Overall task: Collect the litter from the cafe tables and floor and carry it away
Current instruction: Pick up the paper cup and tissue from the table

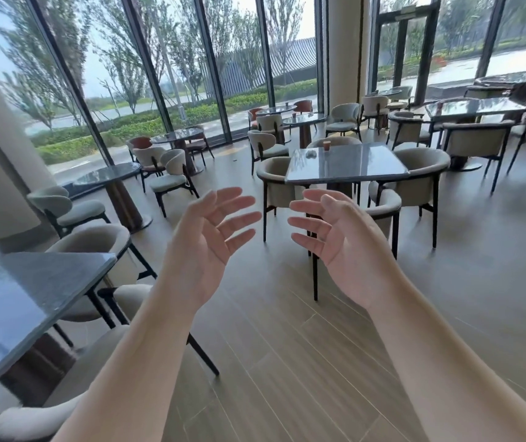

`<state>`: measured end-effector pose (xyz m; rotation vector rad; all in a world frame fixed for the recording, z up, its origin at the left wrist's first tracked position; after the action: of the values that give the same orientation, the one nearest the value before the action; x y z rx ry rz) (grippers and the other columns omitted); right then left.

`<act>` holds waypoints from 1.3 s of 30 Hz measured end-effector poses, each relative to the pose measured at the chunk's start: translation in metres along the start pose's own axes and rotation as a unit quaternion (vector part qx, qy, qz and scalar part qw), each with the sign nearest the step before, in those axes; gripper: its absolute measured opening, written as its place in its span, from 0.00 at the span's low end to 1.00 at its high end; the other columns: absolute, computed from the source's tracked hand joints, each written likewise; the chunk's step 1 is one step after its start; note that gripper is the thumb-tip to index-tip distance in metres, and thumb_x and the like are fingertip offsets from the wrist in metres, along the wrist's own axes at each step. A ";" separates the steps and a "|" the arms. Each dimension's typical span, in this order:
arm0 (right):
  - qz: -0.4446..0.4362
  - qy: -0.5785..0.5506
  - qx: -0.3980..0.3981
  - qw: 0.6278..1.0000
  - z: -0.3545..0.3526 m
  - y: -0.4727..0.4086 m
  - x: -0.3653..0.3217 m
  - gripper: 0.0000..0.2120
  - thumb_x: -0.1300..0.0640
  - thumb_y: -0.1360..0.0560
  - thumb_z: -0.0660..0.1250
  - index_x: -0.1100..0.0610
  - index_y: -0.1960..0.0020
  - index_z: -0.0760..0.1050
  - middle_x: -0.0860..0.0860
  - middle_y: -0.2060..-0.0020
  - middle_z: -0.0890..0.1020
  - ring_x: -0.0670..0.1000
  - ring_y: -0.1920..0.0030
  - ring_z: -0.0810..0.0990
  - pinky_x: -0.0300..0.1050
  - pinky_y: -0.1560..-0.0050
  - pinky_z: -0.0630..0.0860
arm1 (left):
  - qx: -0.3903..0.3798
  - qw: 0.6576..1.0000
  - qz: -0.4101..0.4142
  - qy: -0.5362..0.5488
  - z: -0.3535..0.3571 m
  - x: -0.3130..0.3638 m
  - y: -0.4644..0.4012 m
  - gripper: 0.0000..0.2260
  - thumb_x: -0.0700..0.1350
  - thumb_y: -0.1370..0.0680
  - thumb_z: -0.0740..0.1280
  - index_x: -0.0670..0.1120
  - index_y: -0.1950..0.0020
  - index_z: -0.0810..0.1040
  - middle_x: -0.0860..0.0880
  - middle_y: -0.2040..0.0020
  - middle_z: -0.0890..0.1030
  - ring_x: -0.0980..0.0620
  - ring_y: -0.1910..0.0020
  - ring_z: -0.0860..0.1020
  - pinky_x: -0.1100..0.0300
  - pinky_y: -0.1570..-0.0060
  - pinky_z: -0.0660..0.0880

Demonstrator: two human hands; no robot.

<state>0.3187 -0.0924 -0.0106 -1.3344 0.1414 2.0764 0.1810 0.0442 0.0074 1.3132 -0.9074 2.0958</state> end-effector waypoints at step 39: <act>0.053 0.086 0.019 0.995 0.109 -0.513 0.236 0.13 0.56 0.24 0.66 0.59 0.42 0.78 0.57 0.48 0.84 0.56 0.48 0.82 0.56 0.42 0.77 | 0.028 0.998 -0.017 0.046 -0.351 -0.076 -0.451 0.17 0.56 0.24 0.61 0.48 0.44 0.82 0.47 0.47 0.86 0.49 0.49 0.84 0.56 0.51 0.78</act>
<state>0.4679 0.4622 -0.0302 -1.5098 0.3317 2.0320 0.3292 0.5988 -0.0484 1.2388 -0.7892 2.1507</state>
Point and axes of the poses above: each hand's wrist, its own y-axis away from the middle knuckle, its own z-axis out of the palm, x = y × z, the point moved 5 cm from there along -y, towards the middle knuckle
